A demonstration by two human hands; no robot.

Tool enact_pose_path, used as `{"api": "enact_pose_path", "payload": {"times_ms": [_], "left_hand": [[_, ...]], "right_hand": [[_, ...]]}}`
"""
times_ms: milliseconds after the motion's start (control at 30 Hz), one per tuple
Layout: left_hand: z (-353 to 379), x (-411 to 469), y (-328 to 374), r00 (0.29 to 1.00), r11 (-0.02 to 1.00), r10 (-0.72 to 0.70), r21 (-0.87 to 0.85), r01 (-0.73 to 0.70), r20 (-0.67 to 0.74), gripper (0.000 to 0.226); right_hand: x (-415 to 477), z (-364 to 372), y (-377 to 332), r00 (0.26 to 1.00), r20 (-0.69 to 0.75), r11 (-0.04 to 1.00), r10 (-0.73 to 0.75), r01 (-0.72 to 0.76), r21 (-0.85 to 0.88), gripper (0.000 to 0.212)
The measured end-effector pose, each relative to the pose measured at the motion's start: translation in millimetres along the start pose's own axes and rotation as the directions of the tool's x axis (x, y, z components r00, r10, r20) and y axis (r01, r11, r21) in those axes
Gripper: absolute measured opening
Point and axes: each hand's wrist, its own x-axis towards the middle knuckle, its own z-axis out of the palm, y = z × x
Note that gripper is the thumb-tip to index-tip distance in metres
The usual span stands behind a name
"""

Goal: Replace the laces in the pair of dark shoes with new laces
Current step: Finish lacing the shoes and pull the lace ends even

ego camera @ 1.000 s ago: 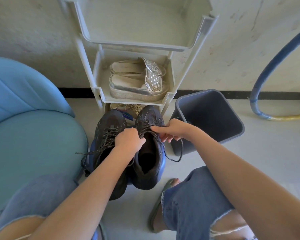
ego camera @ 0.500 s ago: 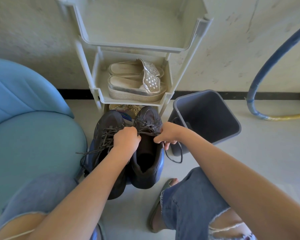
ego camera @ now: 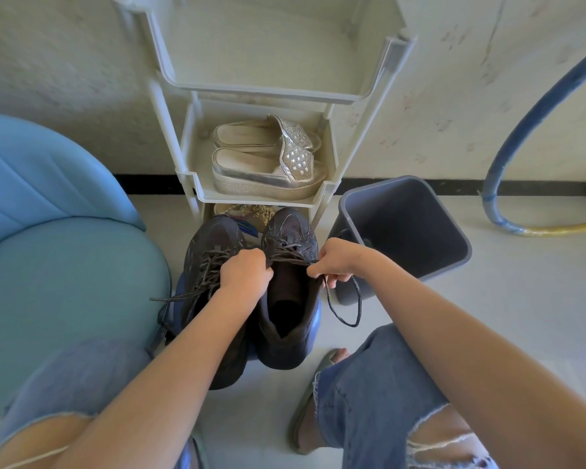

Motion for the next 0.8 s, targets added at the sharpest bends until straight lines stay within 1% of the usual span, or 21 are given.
{"api": "enact_pose_path", "payload": {"times_ms": [67,100,133,200,233,267,333,400,467,533,567,633,700,733,767,800], "left_hand": [[-8.0,2.0,-2.6,0.997,0.993,-0.003,-0.117,0.012,0.075,0.051],[-13.8,2.3,-4.3,0.997,0.983,0.008,-0.184,0.006,0.074,0.057],[-19.5,1.5,-5.3,0.999,0.967,0.026,-0.256,-0.019,0.026,0.054],[-32.8,-0.6,-4.5,0.986,0.904,0.043,-0.414,-0.108,-0.163,0.034],[-40.4,-2.7,-2.1,0.966,0.855,0.04,-0.491,-0.165,-0.254,0.028],[-48.3,-6.0,1.3,0.947,0.792,0.04,-0.567,-0.225,-0.32,0.026],[-64.8,-12.4,8.2,0.918,0.645,0.04,-0.691,-0.326,-0.395,0.024],[-82.2,-19.6,17.1,0.91,0.49,0.039,-0.786,-0.378,-0.413,0.022],[-98.8,-28.5,26.1,0.924,0.349,0.06,-0.859,-0.374,-0.378,0.024],[-111.9,-37.8,33.9,0.932,0.24,0.094,-0.901,-0.362,-0.35,0.026],[-117.9,-43.0,37.8,0.932,0.19,0.101,-0.913,-0.36,-0.347,0.026],[-129.2,-53.3,46.3,0.928,0.094,0.108,-0.926,-0.365,-0.355,0.026],[-138.6,-62.4,54.7,0.922,0.009,0.106,-0.927,-0.376,-0.373,0.025],[-142.6,-66.3,58.5,0.92,-0.02,0.1,-0.925,-0.379,-0.379,0.022],[-145.7,-69.8,62.0,0.919,-0.026,0.095,-0.924,-0.383,-0.383,0.019],[-147.7,-73.2,65.5,0.918,-0.01,0.095,-0.922,-0.387,-0.386,0.017]], "right_hand": [[-6.7,-5.7,2.8,0.999,0.013,0.998,-0.035,0.035,0.056,0.034],[-9.5,-8.7,3.8,0.999,-0.003,0.992,-0.054,0.054,0.11,0.036],[-12.6,-11.5,4.4,0.997,-0.043,0.98,-0.072,0.078,0.184,0.036],[-19.1,-18.1,1.0,0.981,-0.159,0.912,-0.111,0.164,0.375,0.031],[-23.6,-21.7,-3.2,0.965,-0.224,0.865,-0.133,0.223,0.45,0.032],[-29.6,-25.6,-9.5,0.944,-0.289,0.824,-0.161,0.29,0.487,0.034],[-46.4,-34.0,-25.8,0.88,-0.409,0.749,-0.241,0.437,0.499,0.037],[-66.0,-43.4,-43.4,0.794,-0.518,0.657,-0.32,0.579,0.482,0.037],[-85.9,-53.0,-60.1,0.701,-0.623,0.577,-0.348,0.683,0.447,0.038],[-105.1,-64.0,-75.5,0.609,-0.714,0.505,-0.345,0.762,0.406,0.038],[-114.1,-69.6,-82.3,0.572,-0.744,0.491,-0.345,0.786,0.376,0.037],[-130.4,-78.3,-93.3,0.531,-0.767,0.53,-0.361,0.793,0.3,0.036],[-142.1,-81.0,-99.6,0.513,-0.764,0.575,-0.392,0.785,0.232,0.038],[-146.6,-80.0,-101.5,0.512,-0.758,0.577,-0.404,0.786,0.222,0.039],[-149.9,-77.5,-102.4,0.522,-0.748,0.569,-0.41,0.787,0.238,0.039],[-153.2,-74.6,-103.2,0.544,-0.733,0.553,-0.408,0.787,0.276,0.038]]}}
